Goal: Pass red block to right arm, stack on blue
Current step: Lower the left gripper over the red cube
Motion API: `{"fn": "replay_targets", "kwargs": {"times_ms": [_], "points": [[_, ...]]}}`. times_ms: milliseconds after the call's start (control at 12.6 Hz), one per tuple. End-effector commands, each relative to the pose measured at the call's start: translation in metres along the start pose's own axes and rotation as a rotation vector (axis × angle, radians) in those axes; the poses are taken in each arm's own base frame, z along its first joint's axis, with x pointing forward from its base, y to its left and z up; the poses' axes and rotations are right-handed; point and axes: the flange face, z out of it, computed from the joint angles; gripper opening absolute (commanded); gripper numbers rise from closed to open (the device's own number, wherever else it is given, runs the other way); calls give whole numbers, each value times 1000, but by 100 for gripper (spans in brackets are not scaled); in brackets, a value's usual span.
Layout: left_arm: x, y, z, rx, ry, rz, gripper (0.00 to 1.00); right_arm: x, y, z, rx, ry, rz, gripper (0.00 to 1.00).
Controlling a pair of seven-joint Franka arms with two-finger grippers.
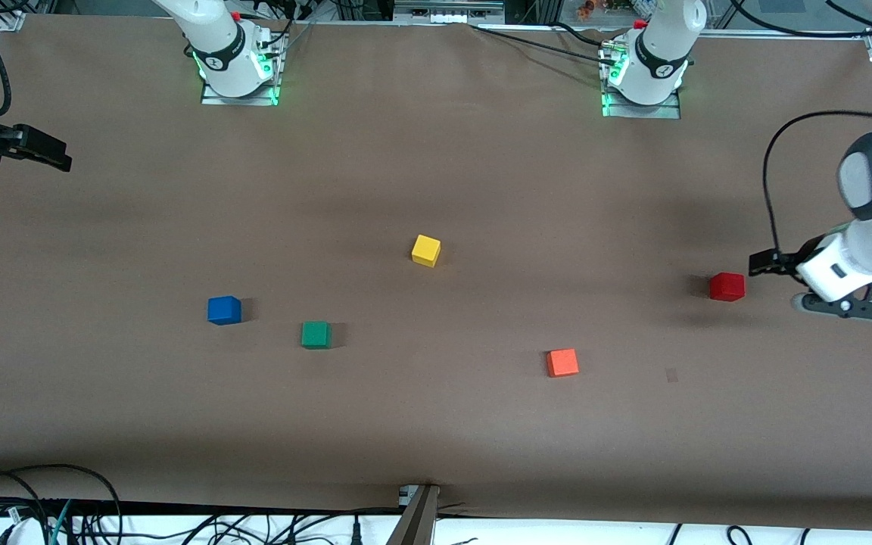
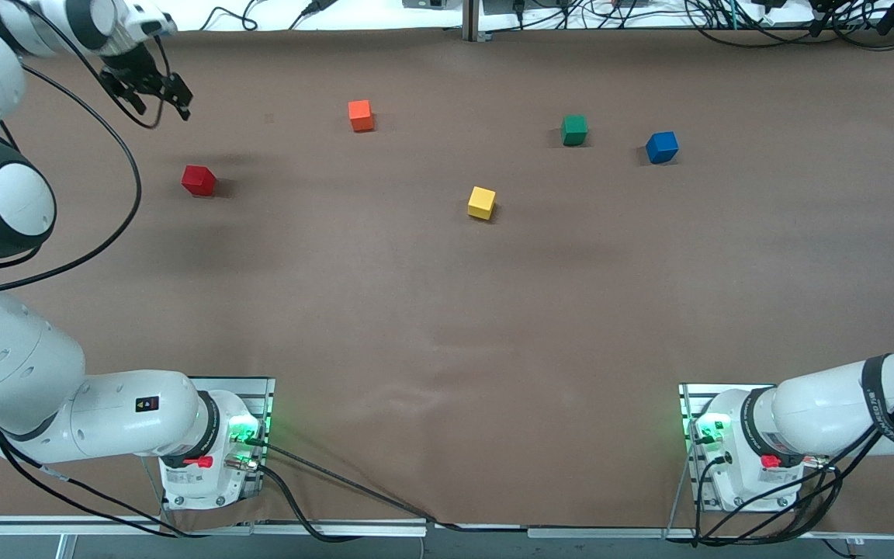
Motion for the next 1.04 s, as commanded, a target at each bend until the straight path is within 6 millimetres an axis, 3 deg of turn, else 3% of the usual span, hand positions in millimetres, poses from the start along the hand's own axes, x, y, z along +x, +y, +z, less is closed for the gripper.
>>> {"fn": "replay_targets", "kwargs": {"times_ms": [0, 319, 796, 956], "points": [[-11, 5, 47, 27, 29, 43, 100, -1, 3, -2, -5, 9, -13, 100], [-7, -2, 116, 3, -19, 33, 100, 0, 3, -1, -5, 11, -13, 100], [-21, -3, 172, 8, 17, 43, 100, 1, 2, -2, -5, 15, -13, 100], [-21, -4, 176, 16, 12, 54, 100, 1, 3, -2, -5, 15, -12, 100]]}}
